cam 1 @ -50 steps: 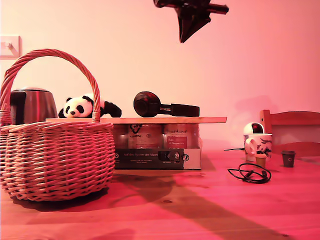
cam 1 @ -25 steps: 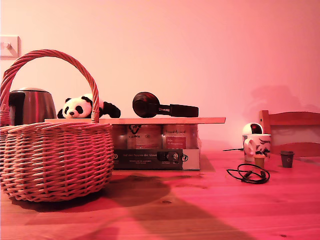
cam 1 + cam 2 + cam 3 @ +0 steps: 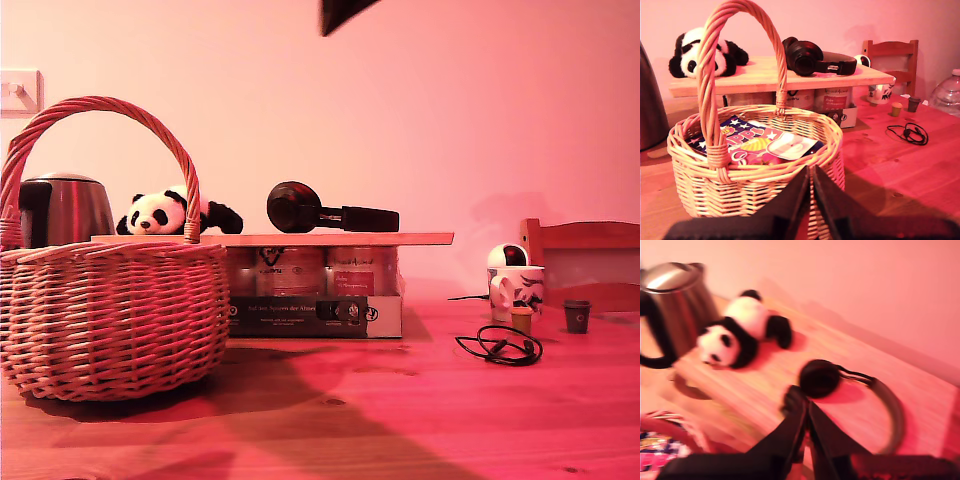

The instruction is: Pick up the headphones and place it on the shelf behind you

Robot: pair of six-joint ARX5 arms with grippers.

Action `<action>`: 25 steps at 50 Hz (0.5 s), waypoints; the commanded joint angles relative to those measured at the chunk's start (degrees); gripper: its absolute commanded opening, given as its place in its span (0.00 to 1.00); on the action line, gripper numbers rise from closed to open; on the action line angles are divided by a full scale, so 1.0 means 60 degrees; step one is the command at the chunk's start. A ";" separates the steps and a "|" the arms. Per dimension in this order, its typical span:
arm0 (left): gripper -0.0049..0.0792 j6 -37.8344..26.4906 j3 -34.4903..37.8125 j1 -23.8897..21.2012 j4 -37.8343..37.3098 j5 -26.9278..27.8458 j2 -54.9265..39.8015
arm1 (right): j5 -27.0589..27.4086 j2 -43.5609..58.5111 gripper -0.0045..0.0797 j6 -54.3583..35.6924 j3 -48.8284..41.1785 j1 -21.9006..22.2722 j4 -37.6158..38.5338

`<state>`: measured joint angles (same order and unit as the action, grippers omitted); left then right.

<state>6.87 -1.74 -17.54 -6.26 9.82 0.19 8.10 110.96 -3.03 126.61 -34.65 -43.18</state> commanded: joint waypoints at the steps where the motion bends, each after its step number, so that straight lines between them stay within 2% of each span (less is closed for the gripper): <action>1: 0.03 -0.0044 -0.0036 -0.0018 0.0051 0.0036 0.0087 | 0.0007 -0.0004 0.04 0.0091 -0.0124 -0.0040 0.0178; 6: 0.03 -0.0044 -0.0036 -0.0015 0.0109 0.0033 0.0087 | 0.0040 -0.0044 0.04 0.0302 -0.0124 -0.0036 0.0528; 16: 0.03 -0.0040 -0.0036 -0.0018 0.0047 0.0109 0.0087 | 0.0692 -0.0284 0.04 0.0095 -0.0554 -0.0015 0.0510; 21: 0.03 -0.0044 -0.0036 -0.0015 0.0044 0.0102 0.0087 | 0.0692 -0.0718 0.04 0.0062 -0.1501 0.0179 0.0841; 25: 0.03 -0.0044 -0.0036 -0.0018 0.0044 0.0106 0.0087 | 0.0696 -0.1421 0.04 0.0025 -0.2867 0.0295 0.1475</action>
<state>6.87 -1.74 -17.54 -6.20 10.39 0.19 12.03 106.10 -2.83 114.83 -33.63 -36.36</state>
